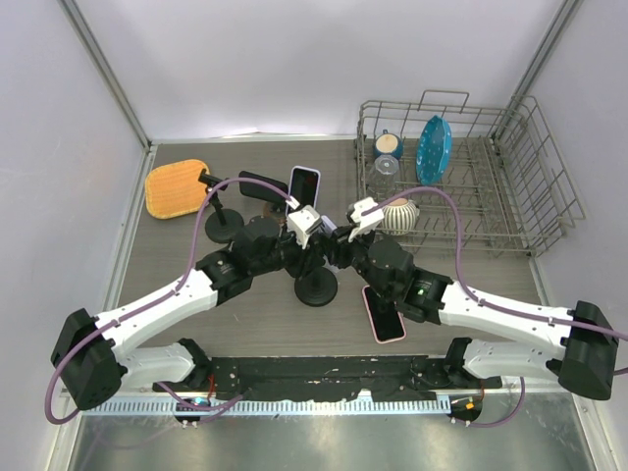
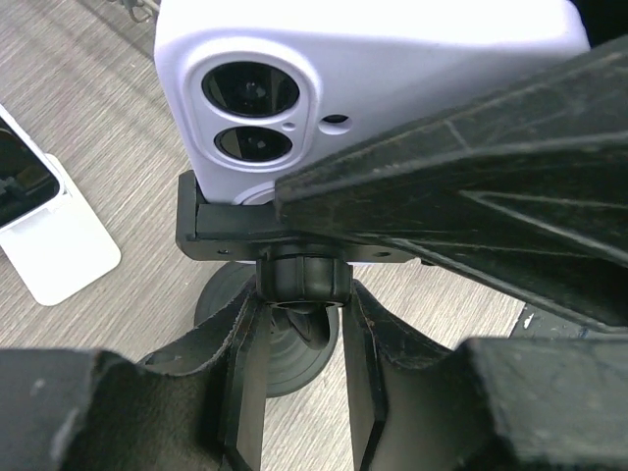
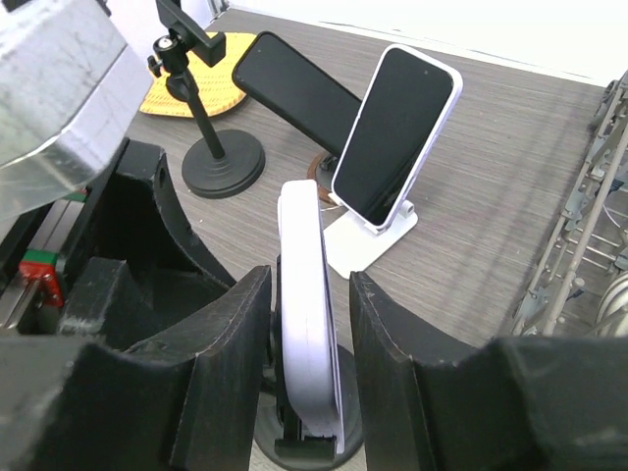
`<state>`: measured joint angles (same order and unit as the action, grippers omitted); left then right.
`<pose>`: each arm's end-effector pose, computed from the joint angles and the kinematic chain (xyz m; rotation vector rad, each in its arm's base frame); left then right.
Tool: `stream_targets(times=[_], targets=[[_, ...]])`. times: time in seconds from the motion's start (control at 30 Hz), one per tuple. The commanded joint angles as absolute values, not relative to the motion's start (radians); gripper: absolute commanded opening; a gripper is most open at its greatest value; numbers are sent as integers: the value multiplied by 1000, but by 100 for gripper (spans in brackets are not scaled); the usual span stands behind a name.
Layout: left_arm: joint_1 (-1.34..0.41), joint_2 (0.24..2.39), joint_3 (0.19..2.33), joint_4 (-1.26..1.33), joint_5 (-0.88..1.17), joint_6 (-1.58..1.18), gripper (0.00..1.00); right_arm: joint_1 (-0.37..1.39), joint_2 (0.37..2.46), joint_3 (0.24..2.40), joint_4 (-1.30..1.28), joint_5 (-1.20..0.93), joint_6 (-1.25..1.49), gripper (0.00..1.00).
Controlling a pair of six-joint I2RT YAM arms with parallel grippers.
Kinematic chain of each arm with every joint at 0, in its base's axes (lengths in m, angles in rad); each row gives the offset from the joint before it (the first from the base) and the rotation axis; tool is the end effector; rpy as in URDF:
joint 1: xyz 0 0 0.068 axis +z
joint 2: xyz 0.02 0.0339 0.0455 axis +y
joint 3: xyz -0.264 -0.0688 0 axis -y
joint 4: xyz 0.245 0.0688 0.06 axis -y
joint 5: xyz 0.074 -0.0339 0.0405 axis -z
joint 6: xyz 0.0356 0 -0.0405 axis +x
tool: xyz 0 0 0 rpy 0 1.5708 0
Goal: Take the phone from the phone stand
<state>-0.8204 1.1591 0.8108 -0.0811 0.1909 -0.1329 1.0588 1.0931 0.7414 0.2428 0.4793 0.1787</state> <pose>0.1752 -0.1978 0.2829 0.8212 1.9149 -0.7894 0.1389 0.2136 0.3084 -0.3772 1.6526 0.5315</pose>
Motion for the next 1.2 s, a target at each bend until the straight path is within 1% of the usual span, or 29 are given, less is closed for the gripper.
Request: stream_targets(times=[0.0, 0.17, 0.37, 0.47, 0.5, 0.57, 0.6, 0.7, 0.8, 0.83, 0.87, 0.9, 0.93, 0.97, 1.17], targets=[[-833, 1134, 799, -5, 199, -153, 0, 1065, 1118, 755, 337, 526, 164, 43], [-833, 1135, 801, -5, 202, -152, 0, 1065, 1146, 758, 373, 552, 141, 42], [-839, 1135, 802, -9, 193, -147, 0, 1066, 1186, 773, 370, 561, 123, 33], [-839, 1135, 802, -9, 186, -149, 0, 1066, 1189, 778, 344, 554, 126, 20], [-839, 1135, 804, -9, 181, -152, 0, 1066, 1189, 778, 335, 543, 129, 12], [-839, 1138, 802, -11, 166, -169, 0, 1065, 1184, 784, 298, 529, 141, 2], [-839, 1143, 804, -9, 161, -173, 0, 1065, 1180, 785, 288, 517, 143, 1], [-839, 1152, 805, -9, 172, -186, 0, 1065, 1163, 781, 261, 505, 152, 1], [-839, 1154, 798, -5, 187, -189, 26, 1065, 1149, 784, 241, 502, 153, 1], [-839, 1152, 793, 24, 189, -190, 41, 1065, 1143, 785, 238, 496, 155, 1], [-839, 1151, 790, 32, 193, -187, 47, 1063, 1144, 790, 233, 492, 155, 1], [-839, 1149, 782, 38, 201, -187, 51, 1065, 1141, 792, 230, 488, 155, 1], [-839, 1150, 781, 49, 204, -186, 55, 1066, 1138, 793, 229, 479, 159, 1], [-839, 1152, 778, 54, 209, -186, 56, 1065, 1140, 796, 227, 476, 161, 1], [-839, 1196, 787, 55, 222, -184, 55, 1065, 1140, 802, 229, 445, 175, 1]])
